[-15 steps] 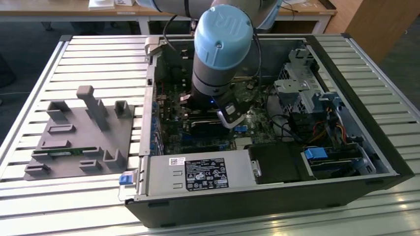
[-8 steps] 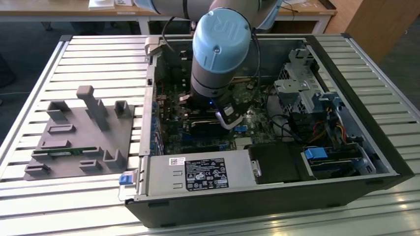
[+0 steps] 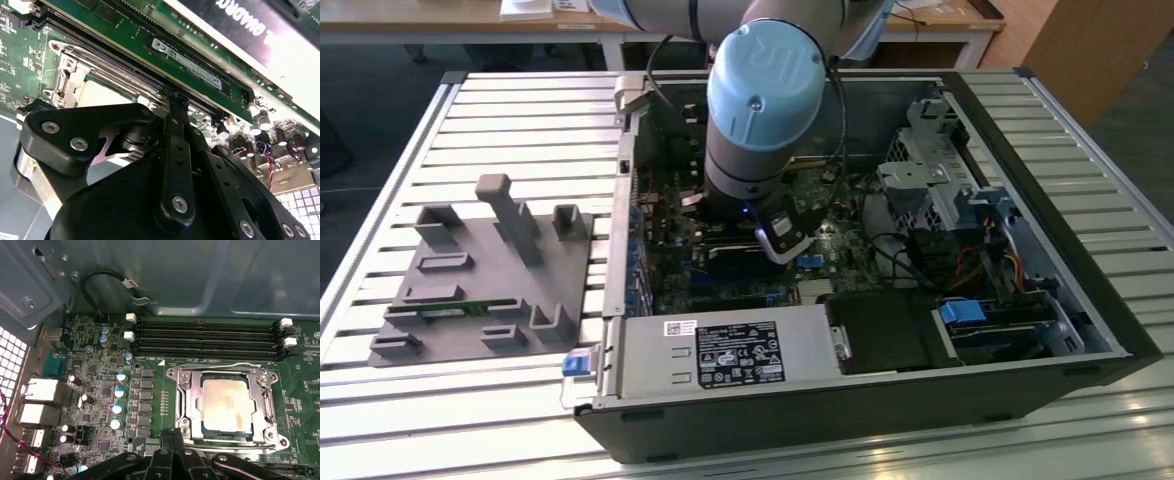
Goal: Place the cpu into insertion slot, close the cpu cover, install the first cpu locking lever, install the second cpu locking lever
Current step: 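Install the second cpu locking lever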
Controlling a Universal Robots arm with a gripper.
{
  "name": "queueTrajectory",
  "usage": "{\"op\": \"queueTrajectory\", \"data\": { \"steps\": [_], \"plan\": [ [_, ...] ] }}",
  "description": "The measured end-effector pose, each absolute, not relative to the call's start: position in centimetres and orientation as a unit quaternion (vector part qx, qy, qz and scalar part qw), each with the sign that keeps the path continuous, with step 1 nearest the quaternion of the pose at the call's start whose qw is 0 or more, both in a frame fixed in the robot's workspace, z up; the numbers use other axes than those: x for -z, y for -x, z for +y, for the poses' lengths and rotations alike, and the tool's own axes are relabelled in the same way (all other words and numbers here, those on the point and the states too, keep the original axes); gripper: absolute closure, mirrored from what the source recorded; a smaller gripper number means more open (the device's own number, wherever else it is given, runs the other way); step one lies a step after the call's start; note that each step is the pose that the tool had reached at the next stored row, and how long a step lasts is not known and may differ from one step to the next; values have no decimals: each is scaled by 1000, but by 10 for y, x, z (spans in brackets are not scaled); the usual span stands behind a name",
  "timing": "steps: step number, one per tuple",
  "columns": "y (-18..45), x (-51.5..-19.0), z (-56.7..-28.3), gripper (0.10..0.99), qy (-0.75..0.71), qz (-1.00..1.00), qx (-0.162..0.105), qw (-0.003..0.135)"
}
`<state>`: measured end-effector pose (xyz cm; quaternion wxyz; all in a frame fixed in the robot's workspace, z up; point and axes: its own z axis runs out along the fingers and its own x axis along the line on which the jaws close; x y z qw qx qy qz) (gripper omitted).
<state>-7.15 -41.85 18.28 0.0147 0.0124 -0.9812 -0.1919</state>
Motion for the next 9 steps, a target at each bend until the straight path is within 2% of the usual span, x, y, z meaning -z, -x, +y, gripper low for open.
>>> {"op": "queueTrajectory", "data": {
  "steps": [9],
  "plan": [
    [72, -182, -418, 980, -12, -981, 192, 14]
  ]
}}
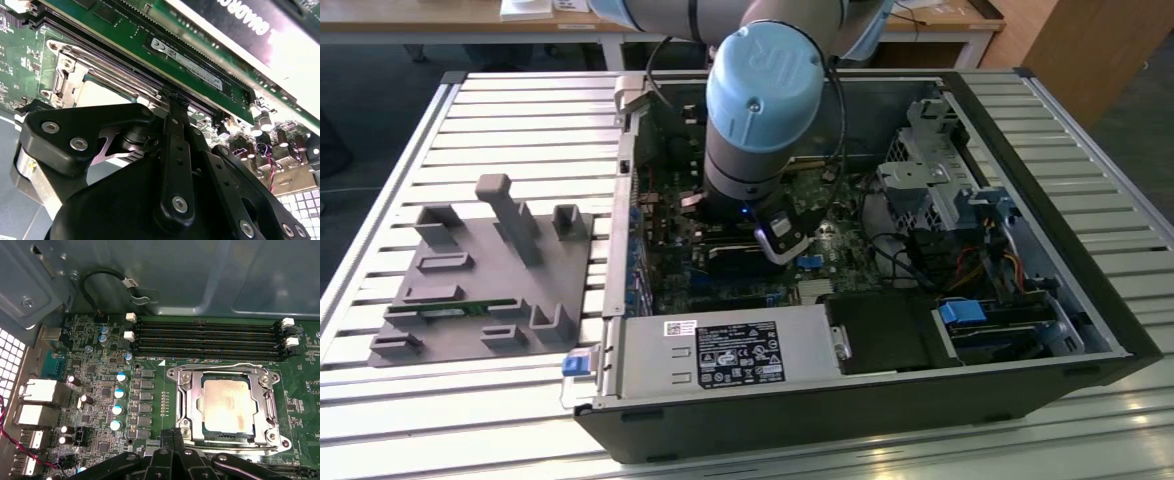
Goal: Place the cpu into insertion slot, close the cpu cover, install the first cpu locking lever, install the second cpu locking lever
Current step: 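Install the second cpu locking lever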
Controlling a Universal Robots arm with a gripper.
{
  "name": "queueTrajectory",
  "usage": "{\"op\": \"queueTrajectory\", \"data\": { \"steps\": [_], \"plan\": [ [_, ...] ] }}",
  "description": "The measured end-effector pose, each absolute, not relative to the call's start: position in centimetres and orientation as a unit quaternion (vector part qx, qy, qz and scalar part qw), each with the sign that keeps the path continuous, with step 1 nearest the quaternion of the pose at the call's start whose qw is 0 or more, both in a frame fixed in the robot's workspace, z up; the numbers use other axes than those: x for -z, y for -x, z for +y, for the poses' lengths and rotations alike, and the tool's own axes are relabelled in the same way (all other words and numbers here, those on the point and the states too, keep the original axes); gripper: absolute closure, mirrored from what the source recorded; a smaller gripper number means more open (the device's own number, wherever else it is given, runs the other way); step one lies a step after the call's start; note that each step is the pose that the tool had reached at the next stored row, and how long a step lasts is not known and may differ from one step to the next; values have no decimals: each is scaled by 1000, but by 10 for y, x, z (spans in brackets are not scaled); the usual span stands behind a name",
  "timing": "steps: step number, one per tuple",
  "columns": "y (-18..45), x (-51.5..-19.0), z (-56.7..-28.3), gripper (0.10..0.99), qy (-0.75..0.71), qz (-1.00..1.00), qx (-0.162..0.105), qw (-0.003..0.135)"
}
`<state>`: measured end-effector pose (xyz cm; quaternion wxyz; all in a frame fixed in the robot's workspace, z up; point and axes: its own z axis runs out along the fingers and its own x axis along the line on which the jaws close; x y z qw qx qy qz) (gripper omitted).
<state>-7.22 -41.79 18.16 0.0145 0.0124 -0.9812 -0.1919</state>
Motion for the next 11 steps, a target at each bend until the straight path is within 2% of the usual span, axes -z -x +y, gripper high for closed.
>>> {"op": "queueTrajectory", "data": {
  "steps": [11],
  "plan": [
    [74, -183, -416, 980, -12, -981, 191, 15]
  ]
}}
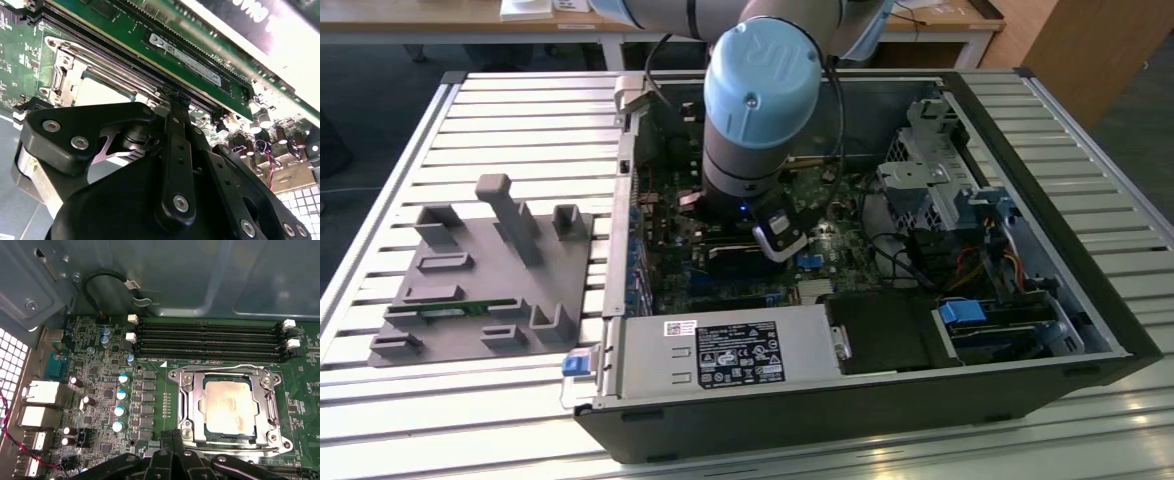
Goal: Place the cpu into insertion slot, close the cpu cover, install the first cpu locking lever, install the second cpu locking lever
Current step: 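Install the second cpu locking lever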
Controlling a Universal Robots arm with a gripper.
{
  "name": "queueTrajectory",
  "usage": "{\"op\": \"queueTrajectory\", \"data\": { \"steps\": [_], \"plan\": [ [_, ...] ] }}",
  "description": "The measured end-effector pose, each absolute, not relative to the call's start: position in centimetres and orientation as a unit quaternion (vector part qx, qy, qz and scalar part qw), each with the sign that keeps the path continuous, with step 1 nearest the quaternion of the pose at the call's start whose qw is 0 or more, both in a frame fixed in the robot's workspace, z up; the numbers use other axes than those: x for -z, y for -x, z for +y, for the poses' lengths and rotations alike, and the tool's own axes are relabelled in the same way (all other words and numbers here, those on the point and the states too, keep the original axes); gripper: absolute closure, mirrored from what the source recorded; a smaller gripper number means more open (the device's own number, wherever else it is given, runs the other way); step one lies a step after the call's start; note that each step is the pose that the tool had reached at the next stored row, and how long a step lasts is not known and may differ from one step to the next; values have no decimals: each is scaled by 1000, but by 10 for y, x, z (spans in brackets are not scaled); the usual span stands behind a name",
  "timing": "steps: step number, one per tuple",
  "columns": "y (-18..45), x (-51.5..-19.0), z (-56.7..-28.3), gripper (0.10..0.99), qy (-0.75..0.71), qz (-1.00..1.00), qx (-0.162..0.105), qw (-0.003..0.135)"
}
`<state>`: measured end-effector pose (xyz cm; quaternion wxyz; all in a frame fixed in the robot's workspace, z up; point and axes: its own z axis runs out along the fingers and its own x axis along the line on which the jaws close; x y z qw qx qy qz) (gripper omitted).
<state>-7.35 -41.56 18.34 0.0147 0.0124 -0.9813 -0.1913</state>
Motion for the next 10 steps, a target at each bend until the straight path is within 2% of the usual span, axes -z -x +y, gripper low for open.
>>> {"op": "queueTrajectory", "data": {
  "steps": [10],
  "plan": [
    [74, -183, -413, 980, -12, -981, 191, 15]
  ]
}}
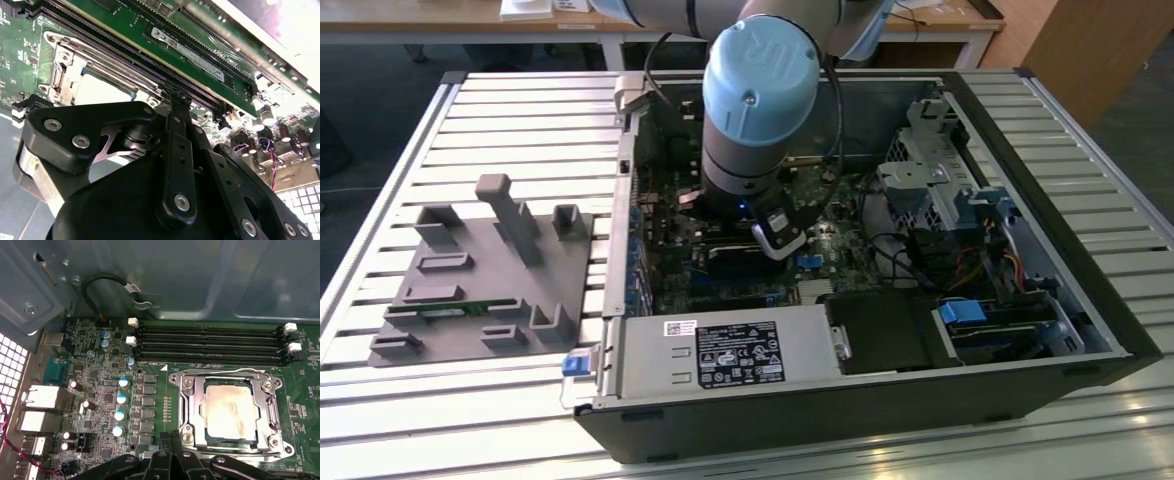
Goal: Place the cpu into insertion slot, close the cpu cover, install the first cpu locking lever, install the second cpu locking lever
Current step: 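Install the second cpu locking lever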
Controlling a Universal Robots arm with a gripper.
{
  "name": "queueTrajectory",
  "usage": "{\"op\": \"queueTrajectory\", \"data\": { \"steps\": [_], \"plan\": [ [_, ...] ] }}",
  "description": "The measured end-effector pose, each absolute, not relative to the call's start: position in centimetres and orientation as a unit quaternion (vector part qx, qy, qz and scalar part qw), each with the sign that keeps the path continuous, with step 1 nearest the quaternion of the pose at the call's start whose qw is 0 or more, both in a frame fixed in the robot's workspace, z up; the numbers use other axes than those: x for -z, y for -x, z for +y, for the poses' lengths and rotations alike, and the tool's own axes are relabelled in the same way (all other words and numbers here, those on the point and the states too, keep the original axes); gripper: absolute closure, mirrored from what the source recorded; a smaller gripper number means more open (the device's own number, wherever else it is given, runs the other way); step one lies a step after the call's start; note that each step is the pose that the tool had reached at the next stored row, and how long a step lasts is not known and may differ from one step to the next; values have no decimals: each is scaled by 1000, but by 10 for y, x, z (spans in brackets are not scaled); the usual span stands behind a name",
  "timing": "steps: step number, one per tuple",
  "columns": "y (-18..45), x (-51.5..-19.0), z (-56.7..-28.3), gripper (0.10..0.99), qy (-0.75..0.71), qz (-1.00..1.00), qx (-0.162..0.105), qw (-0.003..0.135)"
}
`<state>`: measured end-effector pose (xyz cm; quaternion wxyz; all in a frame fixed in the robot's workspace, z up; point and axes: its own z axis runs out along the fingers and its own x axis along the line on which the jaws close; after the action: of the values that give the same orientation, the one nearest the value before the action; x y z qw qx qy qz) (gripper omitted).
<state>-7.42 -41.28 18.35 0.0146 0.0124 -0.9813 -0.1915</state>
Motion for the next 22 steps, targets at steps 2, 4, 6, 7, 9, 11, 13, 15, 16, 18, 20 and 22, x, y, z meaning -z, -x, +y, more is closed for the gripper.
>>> {"op": "queueTrajectory", "data": {
  "steps": [2, 4, 6, 7, 9, 11, 13, 15, 16, 18, 20, 22],
  "plan": [
    [74, -184, -413, 980, -12, -981, 191, 15],
    [74, -184, -413, 980, -12, -981, 191, 15],
    [74, -184, -413, 980, -12, -982, 190, 15],
    [74, -184, -414, 980, -12, -982, 190, 15],
    [74, -184, -414, 980, -12, -982, 190, 15],
    [74, -184, -415, 980, -12, -982, 190, 15],
    [74, -184, -415, 980, -12, -982, 189, 15],
    [74, -184, -416, 980, -12, -982, 188, 15],
    [74, -184, -416, 980, -12, -982, 188, 15],
    [74, -184, -417, 980, -12, -982, 188, 15],
    [74, -185, -417, 980, -12, -982, 188, 15],
    [74, -186, -417, 980, -12, -982, 188, 15]
  ]
}}
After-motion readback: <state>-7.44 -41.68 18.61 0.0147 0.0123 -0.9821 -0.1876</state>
